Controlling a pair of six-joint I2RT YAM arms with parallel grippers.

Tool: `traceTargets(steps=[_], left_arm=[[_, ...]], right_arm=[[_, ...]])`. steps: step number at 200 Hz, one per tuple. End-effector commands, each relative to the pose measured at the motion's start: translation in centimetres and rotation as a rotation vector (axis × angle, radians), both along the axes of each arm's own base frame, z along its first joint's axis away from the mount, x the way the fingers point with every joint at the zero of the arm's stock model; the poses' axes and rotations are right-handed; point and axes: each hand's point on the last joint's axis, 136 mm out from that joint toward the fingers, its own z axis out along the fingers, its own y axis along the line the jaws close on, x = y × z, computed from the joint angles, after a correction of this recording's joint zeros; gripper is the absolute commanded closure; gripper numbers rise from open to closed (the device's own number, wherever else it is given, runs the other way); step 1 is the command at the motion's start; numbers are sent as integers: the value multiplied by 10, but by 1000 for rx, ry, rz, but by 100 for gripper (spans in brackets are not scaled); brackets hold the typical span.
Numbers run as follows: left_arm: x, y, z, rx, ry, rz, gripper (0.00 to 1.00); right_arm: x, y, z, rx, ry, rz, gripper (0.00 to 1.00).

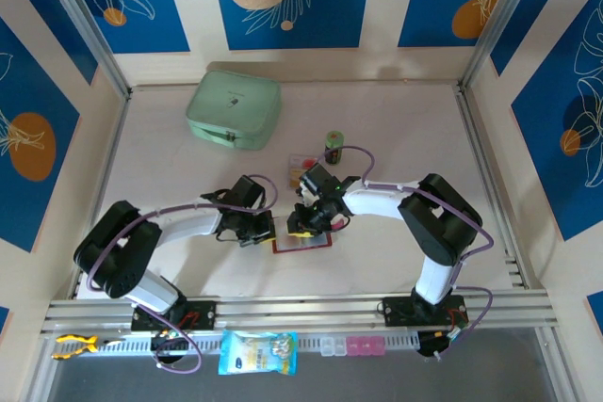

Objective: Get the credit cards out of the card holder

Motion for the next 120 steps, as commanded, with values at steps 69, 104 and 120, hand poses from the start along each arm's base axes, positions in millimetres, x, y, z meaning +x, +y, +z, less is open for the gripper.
traceTargets(steps=[69, 104, 120], left_arm=[[-9, 13, -19, 98, 47, -15, 99], [-9, 14, -19, 103, 48, -17, 99], [-8, 14, -19, 105, 46, -18, 99]], right_arm=[[1, -17, 3, -25, -14, 0, 74], [1, -20, 0, -24, -5, -6, 75], [1, -20, 1, -11, -5, -7, 76]])
